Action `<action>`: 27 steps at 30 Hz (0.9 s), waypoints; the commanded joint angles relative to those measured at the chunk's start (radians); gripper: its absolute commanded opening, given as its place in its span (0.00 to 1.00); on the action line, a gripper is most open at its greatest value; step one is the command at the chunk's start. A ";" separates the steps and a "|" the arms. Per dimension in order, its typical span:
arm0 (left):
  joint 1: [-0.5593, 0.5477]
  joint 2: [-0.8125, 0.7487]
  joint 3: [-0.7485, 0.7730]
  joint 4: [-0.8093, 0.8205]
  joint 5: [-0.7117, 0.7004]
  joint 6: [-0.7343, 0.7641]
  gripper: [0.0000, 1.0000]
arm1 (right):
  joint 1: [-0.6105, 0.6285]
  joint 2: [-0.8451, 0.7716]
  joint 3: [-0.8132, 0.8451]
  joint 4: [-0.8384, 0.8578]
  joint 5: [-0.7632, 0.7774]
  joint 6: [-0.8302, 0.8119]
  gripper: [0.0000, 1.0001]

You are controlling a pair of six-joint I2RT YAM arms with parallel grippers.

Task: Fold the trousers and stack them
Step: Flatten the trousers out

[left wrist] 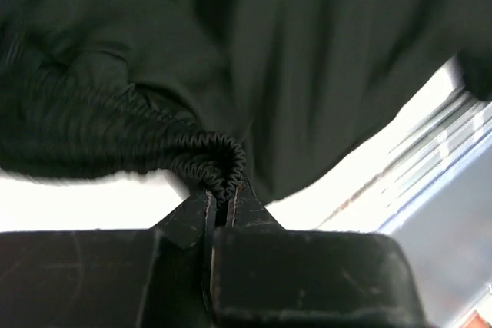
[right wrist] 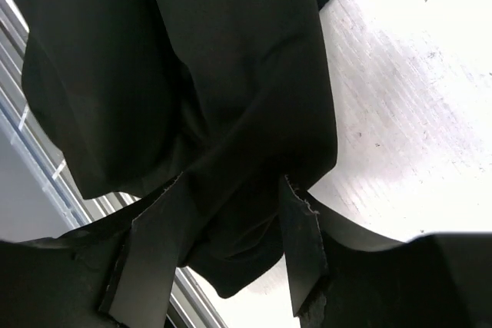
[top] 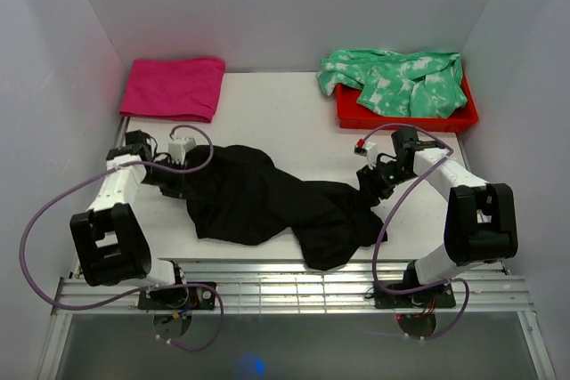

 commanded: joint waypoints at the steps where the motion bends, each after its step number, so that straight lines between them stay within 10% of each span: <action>1: 0.025 -0.091 -0.139 0.058 -0.187 0.019 0.08 | 0.018 0.032 0.045 0.007 0.038 0.030 0.55; 7: 0.133 -0.108 -0.048 -0.076 -0.105 0.099 0.75 | 0.018 0.031 0.042 -0.040 0.178 -0.013 0.63; 16: 0.190 0.129 0.395 -0.164 0.049 0.048 0.80 | 0.017 0.093 0.035 -0.017 0.194 0.021 0.62; 27: 0.259 0.324 0.314 0.135 -0.160 -0.113 0.84 | 0.025 0.225 0.140 -0.034 0.163 -0.010 0.28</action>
